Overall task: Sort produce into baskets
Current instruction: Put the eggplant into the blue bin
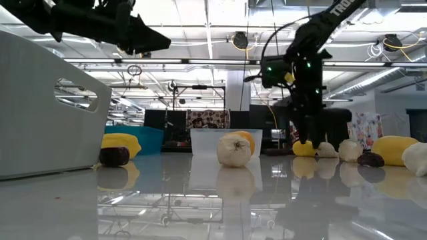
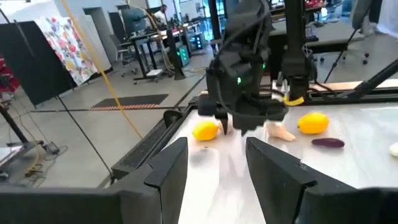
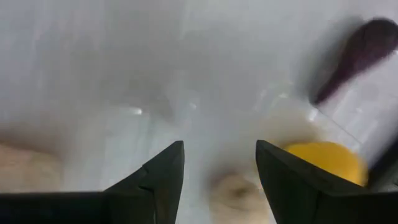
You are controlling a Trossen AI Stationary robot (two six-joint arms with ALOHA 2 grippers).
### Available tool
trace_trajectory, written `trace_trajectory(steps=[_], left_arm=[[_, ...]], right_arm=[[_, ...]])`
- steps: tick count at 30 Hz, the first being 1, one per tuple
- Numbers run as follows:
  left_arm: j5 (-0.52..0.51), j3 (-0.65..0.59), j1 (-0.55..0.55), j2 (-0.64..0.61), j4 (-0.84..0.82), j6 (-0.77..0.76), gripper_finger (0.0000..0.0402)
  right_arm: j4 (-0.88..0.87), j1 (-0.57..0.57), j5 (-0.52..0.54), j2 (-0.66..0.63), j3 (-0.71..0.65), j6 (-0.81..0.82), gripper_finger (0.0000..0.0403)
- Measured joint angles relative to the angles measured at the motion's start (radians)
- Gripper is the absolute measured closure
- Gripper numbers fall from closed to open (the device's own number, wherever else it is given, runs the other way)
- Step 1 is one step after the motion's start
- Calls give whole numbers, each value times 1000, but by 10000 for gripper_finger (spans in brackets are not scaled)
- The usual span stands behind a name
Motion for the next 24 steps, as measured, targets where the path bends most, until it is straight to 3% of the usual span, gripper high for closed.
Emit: trace_trajectory(steps=[5, 10, 14, 19, 24], left_arm=[[6, 0, 0, -3, 15, 47, 230], [6, 0, 0, -3, 12, 82, 230], [6, 0, 0, -3, 12, 92, 230], [6, 0, 0, -3, 8, 73, 230], [6, 0, 0, -3, 4, 62, 230]], right_arm=[[-138, 4, 10, -1, 150, 26, 211], [-59, -51, -72, -2, 241, 98, 211], [34, -141, -147, -1, 243, 295, 211], [61, -236, -146, -1, 242, 620, 211], [60, -253, -172, -1, 231, 707, 211]])
